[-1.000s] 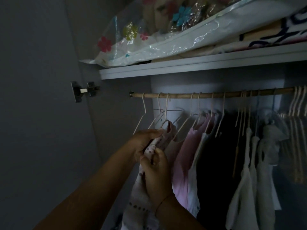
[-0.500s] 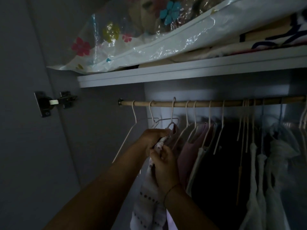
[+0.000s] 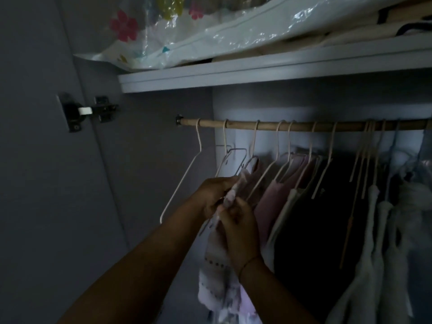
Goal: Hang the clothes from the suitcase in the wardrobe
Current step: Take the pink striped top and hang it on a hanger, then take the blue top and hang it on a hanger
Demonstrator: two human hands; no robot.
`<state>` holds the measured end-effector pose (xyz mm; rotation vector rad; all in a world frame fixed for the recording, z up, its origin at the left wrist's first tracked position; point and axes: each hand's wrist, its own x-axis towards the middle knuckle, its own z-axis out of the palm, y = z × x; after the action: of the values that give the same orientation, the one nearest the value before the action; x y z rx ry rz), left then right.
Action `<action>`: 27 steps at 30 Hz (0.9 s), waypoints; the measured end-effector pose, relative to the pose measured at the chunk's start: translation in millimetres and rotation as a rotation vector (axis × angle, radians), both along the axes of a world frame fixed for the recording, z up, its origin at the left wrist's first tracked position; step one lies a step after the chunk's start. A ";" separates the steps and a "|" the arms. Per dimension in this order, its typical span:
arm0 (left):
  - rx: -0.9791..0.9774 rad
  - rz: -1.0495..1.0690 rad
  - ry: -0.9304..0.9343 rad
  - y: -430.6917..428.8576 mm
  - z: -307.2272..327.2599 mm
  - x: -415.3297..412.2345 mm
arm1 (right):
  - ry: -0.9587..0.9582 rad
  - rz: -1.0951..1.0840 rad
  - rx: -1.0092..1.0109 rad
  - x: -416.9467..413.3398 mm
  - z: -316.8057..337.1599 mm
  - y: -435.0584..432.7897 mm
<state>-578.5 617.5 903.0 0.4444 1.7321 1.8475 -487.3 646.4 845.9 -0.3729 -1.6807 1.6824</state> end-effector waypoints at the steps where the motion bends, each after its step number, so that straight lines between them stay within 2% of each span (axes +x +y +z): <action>1: 0.017 0.019 0.011 -9.3 -3.3 2.7 | -0.028 -0.045 0.042 2.5 -1.0 -4.0; 4: 0.025 0.096 0.110 -49.0 -17.0 17.9 | -0.090 -0.252 0.188 14.6 -10.7 -24.8; 7: 0.013 0.142 0.134 -99.5 -41.2 44.8 | -0.077 -0.302 0.168 38.0 -21.9 -64.3; 13: -0.153 0.325 0.172 -228.9 -100.9 129.5 | -0.116 -0.093 0.196 105.3 -83.1 -168.2; 20: -0.270 0.436 0.073 -402.7 -170.2 267.0 | -0.190 0.164 0.183 212.1 -143.6 -311.4; 27: -0.356 0.669 0.008 -573.7 -220.1 387.4 | -0.252 0.505 0.169 304.8 -182.9 -443.7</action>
<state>-191.0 43.8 682.8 -0.3115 2.3446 1.8722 -182.5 202.7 663.0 -0.0800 -2.2260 1.8826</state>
